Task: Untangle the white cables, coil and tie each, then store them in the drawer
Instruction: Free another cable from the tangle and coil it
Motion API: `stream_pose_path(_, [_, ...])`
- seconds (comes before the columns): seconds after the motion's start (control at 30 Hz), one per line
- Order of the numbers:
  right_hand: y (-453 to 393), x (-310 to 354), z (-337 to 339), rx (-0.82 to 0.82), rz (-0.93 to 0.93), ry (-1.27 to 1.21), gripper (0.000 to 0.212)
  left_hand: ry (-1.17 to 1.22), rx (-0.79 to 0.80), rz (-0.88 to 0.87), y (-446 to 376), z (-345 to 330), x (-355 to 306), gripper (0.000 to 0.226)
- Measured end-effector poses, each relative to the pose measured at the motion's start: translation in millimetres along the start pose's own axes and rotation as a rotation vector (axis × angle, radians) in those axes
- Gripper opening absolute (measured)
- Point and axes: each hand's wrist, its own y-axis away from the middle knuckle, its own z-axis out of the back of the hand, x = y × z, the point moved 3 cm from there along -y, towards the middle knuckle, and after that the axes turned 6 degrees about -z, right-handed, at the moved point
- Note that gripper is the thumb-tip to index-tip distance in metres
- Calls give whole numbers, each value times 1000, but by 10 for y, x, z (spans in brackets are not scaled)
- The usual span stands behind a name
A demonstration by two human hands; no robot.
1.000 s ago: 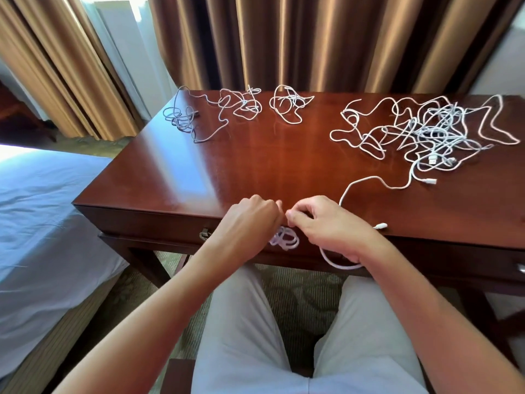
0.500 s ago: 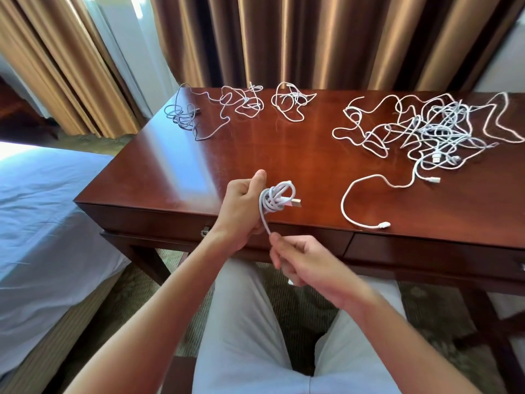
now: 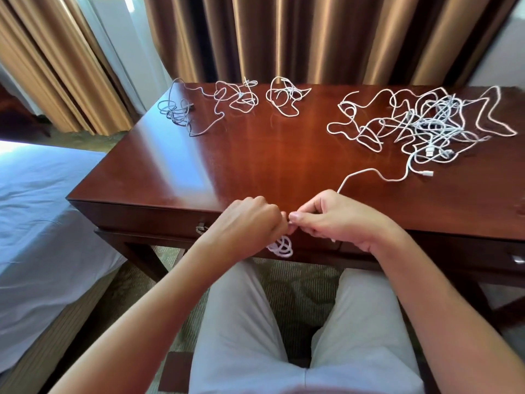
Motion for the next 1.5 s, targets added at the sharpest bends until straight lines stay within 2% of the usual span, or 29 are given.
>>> stream_pose_path(0.1, [-13, 31, -81, -142, 38, -9, 35, -58, -228, 92, -18, -1, 18, 48])
stream_pose_path(0.27, [99, 36, -357, -358, 148, -152, 24, 144, -598, 265, -78, -22, 145, 48])
stream_pose_path(0.4, [164, 2, -601, -380, 210, -408, 20, 295, -770, 258, -76, -25, 125, 52])
stream_pose_path(0.53, [183, -57, -639, -322, 195, -570, 15, 598, -846, 380, -62, -127, 134, 56])
stream_pose_path(0.63, [185, -114, -656, -216, 157, -607, 24, 944, -808, 449, -75, -108, 126, 57])
stream_pose_path(0.7, [175, -166, -642, -92, 119, -639, 26, 1249, -675, 446, -89, -78, 110, 58])
stream_pose_path(0.77, [146, -245, -586, 57, 56, -732, 23, 1435, -517, 380, -75, -50, 85, 57])
stream_pose_path(0.83, [106, -302, -511, 159, -9, -823, 16, 1406, -396, 263, -29, -16, 76, 58])
stream_pose_path(0.9, [56, -336, -437, 170, -65, -863, 16, 1221, -253, 125, 7, 14, 49, 57])
stream_pose_path(0.97, [12, -343, -386, 132, -95, -842, 27, 1032, -114, 30, 23, 33, 13, 57])
stream_pose_path(1.03, [-10, -325, -344, 97, -101, -843, 39, 907, -50, -10, 14, 37, -1, 55])
stream_pose_path(1.17, [7, -233, -278, 85, -71, -970, 21, 778, -98, 4, 8, 7, 20, 53])
stream_pose_path(1.27, [38, -189, -315, 70, -20, -1010, 20, 748, -171, 53, 17, -26, 59, 54])
stream_pose_path(1.4, [25, -198, -414, -176, 85, -910, 16, 736, -299, 166, 12, -69, 97, 57])
stream_pose_path(1.5, [51, -168, -443, -412, 176, -766, 14, 824, -357, 236, 9, -131, 109, 59])
